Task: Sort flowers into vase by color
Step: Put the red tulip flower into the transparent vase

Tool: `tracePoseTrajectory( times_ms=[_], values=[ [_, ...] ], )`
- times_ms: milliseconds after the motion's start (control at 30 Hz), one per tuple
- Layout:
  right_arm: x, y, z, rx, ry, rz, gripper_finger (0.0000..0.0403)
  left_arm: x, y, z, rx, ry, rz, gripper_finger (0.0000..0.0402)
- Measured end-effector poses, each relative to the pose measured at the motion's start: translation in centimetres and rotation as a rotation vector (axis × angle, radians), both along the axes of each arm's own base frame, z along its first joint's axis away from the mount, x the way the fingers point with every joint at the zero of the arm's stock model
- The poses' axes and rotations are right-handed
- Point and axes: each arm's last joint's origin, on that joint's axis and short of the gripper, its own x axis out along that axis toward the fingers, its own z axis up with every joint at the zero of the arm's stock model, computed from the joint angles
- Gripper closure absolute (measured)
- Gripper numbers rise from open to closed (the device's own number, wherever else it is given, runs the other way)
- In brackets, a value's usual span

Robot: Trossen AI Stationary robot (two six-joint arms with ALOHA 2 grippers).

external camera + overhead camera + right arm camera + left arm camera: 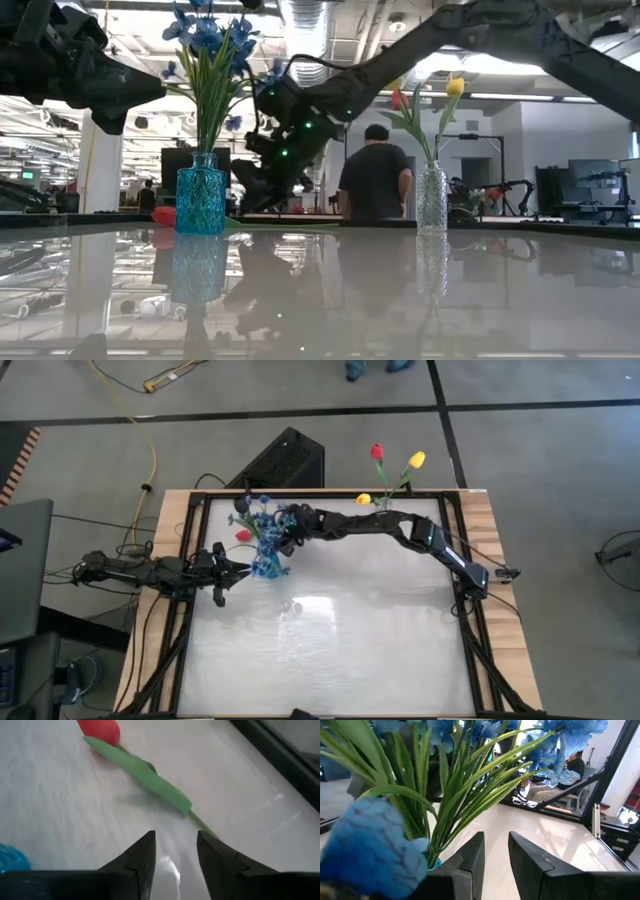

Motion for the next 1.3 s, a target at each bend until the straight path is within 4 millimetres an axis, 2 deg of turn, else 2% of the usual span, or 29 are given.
tracePoseTrajectory(
  times_ms=[167, 267, 467, 800, 1033, 1300],
  values=[
    [0.6, -0.1, 1.0, 0.045, 0.058, 0.02, 0.0193, 0.0, 0.0, 0.0, 0.0, 0.0, 0.0, 0.0326],
    [0.5, 0.0, 1.6, 0.078, 0.1, 0.003, 0.0182, 0.0, 0.0, 0.0, 0.0, 0.0, 0.001, 0.0326],
    [-0.2, 0.1, 2.7, 0.104, 0.208, -0.024, 0.0188, 0.0, 0.0, 0.0, 0.0, 0.0, 0.0, 0.0326],
    [-1.6, 0.0, 5.7, 0.132, 0.377, -0.048, 0.0204, 0.0, 0.0, 0.0, 0.0, 0.0, 0.001, 0.0326],
    [-3.2, -2.2, 6.6, 0.125, 0.475, -0.035, 0.0205, 0.0, 0.0, 0.0, 0.0, 0.0, 0.0, 0.0326],
    [-5.5, -6.6, 6.1, 0.132, 0.554, -0.007, 0.0205, 0.0, 0.0, 0.0, 0.0, 0.0, 0.0, 0.0326]
  ],
)
